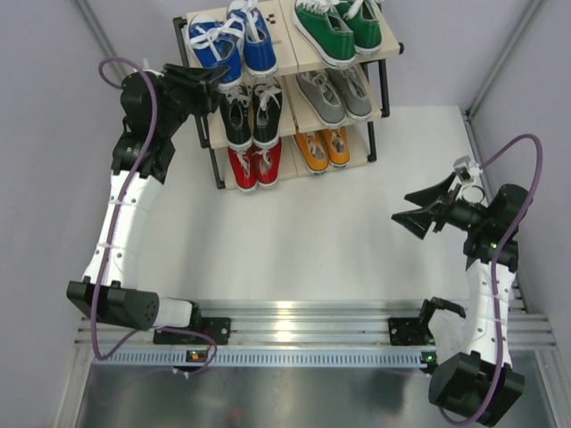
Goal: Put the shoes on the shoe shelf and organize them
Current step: Place the shoe at the shoe shelf.
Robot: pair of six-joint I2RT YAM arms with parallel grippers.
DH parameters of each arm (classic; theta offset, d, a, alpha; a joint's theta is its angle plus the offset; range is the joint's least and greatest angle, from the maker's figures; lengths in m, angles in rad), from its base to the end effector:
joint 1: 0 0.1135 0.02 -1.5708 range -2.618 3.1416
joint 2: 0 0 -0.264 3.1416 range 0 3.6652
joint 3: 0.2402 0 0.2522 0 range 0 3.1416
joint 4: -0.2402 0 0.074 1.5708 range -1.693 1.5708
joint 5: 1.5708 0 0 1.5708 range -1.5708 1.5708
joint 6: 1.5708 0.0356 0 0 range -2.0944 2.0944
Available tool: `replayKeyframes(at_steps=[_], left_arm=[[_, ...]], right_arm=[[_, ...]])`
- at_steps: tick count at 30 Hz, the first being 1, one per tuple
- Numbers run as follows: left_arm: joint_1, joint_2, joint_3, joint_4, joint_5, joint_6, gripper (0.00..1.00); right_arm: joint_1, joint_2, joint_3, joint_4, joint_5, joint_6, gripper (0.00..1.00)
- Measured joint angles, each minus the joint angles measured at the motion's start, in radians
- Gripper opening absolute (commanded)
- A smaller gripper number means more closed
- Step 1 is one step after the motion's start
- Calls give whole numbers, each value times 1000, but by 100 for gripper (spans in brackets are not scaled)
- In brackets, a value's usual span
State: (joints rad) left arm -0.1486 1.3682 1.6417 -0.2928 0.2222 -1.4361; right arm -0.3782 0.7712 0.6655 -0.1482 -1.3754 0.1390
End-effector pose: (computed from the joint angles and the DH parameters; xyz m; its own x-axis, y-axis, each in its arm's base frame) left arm 0.2908 -0.0515 0.4939 -0.3616 -0.9232 -0.1301 0.0297 0.1280 -0.9913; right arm 0.1606 -0.0262 0.3110 -0.3435 0.1654 -0.9245 -0.7706 0.5131 0.3781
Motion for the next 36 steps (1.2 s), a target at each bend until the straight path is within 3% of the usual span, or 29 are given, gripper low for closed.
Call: replayKeyframes(at_steps=[12,13,24,32,36], left_arm=[[11,35,4,26,35,-18,22],[11,39,6,29,38,-21,30],[12,51,23,47,80,-36,78],[22,50,23,41,106,-35,98],[29,50,20,27,126,-33,98]], right_arm=[[0,0,0,2,0,2,99],[0,0,0,2,0,2,99],[0,0,0,3,0,3,99],[0,0,0,5,0,3,99],[0,0,0,5,0,3,99]])
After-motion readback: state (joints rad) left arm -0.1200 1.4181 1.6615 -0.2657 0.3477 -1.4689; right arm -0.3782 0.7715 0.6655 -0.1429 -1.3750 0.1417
